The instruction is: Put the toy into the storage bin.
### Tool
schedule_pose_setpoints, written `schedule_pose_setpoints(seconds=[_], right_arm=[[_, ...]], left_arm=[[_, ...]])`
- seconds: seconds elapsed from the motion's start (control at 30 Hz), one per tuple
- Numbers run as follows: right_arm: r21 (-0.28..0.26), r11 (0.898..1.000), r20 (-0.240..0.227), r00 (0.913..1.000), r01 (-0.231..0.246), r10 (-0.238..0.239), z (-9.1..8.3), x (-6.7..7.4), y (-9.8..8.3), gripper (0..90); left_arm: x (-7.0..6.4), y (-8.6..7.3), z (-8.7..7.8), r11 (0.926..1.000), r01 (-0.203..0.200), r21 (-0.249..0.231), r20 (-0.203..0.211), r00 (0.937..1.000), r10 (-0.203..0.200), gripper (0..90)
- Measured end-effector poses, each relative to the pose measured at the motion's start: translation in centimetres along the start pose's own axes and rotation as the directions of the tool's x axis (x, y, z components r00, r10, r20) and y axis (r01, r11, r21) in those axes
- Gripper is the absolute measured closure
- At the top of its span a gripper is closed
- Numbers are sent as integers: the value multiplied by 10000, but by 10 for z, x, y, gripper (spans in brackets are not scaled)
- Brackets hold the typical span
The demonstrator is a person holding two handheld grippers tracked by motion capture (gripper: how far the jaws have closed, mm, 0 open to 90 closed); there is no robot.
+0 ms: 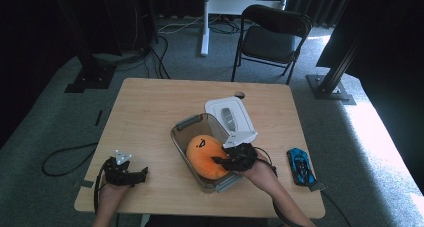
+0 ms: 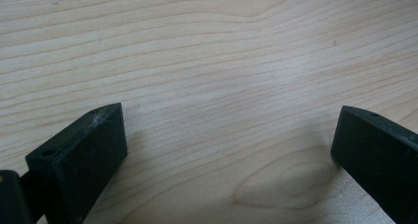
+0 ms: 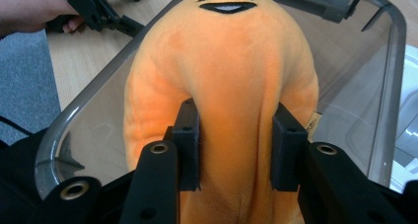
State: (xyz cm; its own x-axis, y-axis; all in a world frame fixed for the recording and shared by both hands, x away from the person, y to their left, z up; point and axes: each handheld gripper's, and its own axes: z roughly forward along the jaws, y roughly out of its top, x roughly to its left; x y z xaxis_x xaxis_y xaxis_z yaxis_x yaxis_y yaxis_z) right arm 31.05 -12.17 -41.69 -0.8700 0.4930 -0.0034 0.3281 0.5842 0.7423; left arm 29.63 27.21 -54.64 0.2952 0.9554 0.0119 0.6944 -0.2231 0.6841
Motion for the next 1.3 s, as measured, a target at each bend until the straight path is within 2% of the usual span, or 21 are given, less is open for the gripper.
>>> schedule_pose_setpoints(seconds=[0.23,0.37,0.6,0.73,0.83,0.93,1.07,1.17,1.3], right_arm=[[244,9997,-19,10000,-82,83,6,-1,0,608],[395,9991,-121,9998,-141,146,8,-2,0,565],[476,9984,-409,9986,-314,334,10,-6,-1,462],[513,9982,-517,9981,-321,348,13,-7,-4,369],[604,9972,-280,9986,-438,456,16,-6,-5,325],[351,9980,-342,9980,-520,532,12,-5,-3,317],[87,9970,-397,9963,-764,767,3,-7,-1,175],[-9,9957,-326,9952,-928,927,-1,-10,-2,137],[-218,9908,-338,9905,-1338,1331,-6,-15,-4,132]], left_arm=[[0,0,0,10000,-3,2,1,10000,3,9],[0,0,0,10000,-4,0,1,10000,4,9],[0,0,0,10000,-4,0,0,10000,4,9],[0,0,0,10000,-13,8,-1,10000,13,9],[0,0,0,10000,-12,7,-1,10000,12,9],[0,0,0,10000,-2,2,1,10000,2,9],[0,0,0,10000,-3,1,0,10000,3,9],[0,0,0,10000,-2,0,0,10000,2,9],[0,0,0,10000,-2,-1,0,10000,2,9]])
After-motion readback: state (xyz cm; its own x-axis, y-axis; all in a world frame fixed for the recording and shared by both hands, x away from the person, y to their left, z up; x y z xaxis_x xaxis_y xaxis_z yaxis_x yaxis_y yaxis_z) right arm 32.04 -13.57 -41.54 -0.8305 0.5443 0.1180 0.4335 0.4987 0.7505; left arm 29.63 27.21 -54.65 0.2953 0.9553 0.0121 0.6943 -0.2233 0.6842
